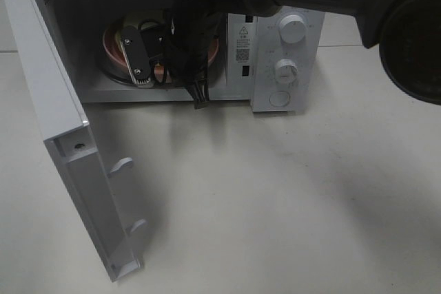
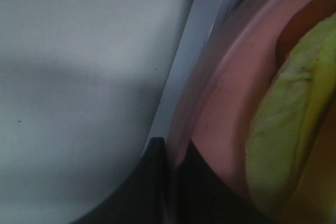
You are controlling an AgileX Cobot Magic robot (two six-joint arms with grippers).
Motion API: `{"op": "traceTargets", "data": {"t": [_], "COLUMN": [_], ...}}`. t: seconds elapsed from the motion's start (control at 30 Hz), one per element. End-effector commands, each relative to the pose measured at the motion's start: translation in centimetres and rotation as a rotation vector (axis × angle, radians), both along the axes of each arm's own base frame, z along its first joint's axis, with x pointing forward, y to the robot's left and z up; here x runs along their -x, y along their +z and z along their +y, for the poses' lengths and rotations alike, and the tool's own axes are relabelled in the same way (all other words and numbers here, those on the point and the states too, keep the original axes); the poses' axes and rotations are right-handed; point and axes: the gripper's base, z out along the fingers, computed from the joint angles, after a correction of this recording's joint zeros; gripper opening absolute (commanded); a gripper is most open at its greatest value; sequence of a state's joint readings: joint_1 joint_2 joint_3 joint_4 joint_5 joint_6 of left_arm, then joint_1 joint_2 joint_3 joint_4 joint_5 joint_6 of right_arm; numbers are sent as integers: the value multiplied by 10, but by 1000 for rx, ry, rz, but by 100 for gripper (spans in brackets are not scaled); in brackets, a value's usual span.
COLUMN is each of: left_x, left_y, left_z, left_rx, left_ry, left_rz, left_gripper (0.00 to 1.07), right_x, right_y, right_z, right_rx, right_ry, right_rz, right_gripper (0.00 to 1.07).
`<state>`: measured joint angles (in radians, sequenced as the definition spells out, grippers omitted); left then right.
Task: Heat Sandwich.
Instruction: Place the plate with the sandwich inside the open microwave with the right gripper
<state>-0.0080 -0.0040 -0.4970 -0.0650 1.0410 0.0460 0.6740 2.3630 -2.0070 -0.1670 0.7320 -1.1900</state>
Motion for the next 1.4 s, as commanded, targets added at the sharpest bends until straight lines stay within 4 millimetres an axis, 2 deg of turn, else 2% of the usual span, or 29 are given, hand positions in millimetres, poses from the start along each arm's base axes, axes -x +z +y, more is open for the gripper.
{"op": "traceTargets", "data": {"t": [0.03,0.3,0.4,0.47,0.5,0.53,0.57,0.63,0.67,0.7,0.8,0.9,1.17,1.4], "left_x": [4,4,4,4,4,4,4,4,4,4,4,4,4,4], "left_y": [0,0,0,0,0,0,0,0,0,0,0,0,0,0], "left_z": [0,0,0,0,0,0,0,0,0,0,0,0,0,0], "left_rx": [0,0,0,0,0,0,0,0,0,0,0,0,0,0], "left_ry": [-3,-3,-3,-3,-3,-3,-3,-3,-3,-3,-3,-3,-3,-3], "left_rz": [-28,-28,-28,-28,-28,-28,-28,-28,-28,-28,-28,-28,-28,-28], "left_gripper": [98,98,98,98,98,98,98,98,98,98,98,98,98,98], "right_x": [-8,-12,-12,-12,-13,-13,-13,-13,-13,-13,-9,-9,-3,9], "right_y": [5,5,5,5,6,5,5,6,6,6,6,6,13,20], "right_z": [-2,-4,-4,-4,-3,-3,-3,-3,-2,-2,3,3,3,-1], "right_rx": [-13,-29,-51,-57,-72,-79,-79,-101,-110,-110,-139,-155,-178,-178], "right_ry": [26,19,-11,-20,-40,-47,-47,-81,-93,-93,-119,-142,-154,-144], "right_rz": [-51,-67,-66,-65,-64,-64,-64,-58,-56,-56,-42,-32,-22,-18], "right_gripper": [1,7,20,24,35,40,40,55,59,59,70,76,76,76]}}
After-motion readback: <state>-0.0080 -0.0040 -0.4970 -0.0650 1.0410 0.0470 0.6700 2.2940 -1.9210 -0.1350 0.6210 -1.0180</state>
